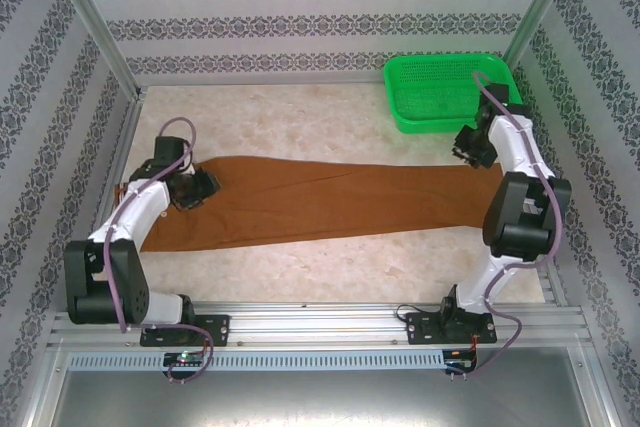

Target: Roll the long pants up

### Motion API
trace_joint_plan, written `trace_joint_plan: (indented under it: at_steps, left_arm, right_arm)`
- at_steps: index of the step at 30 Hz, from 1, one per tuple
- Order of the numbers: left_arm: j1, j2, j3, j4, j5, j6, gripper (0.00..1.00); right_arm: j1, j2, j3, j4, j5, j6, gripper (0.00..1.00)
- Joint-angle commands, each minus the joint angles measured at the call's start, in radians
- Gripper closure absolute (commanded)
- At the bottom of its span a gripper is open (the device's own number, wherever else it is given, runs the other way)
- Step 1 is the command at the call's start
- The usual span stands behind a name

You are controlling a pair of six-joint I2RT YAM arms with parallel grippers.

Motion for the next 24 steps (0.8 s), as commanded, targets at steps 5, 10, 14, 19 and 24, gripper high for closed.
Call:
trace_joint_plan:
  at_steps: [5, 10, 14, 19, 24]
  left_arm:
    - [-0.038, 0.039, -0.099, -0.089, 0.085, 0.061, 0.74]
    - [-0.037, 0.064, -0.116, -0.147, 0.037, 0.043, 0.76]
    - [0.035, 0.102, -0.132, -0.179, -0.098, 0.004, 0.75]
    - [0.354, 0.008, -0.159, -0.189, -0.123, -0.040, 0.78]
    - [0.422, -0.077, -0.121, -0.200, -0.110, -0.034, 0.78]
  right_arm:
    - [-0.006, 0.182, -0.054, 0.018, -0.083, -0.010, 0.84]
    - [-0.021, 0.245, -0.030, 0.004, -0.074, -0.009, 0.87]
    - [-0.045, 0.286, 0.039, -0.055, -0.025, -0.005, 0.87]
    - [-0.120, 0.317, 0.071, -0.081, 0.017, -0.004, 0.88]
    - [-0.183, 0.315, 0.029, -0.035, -0.024, 0.007, 0.93]
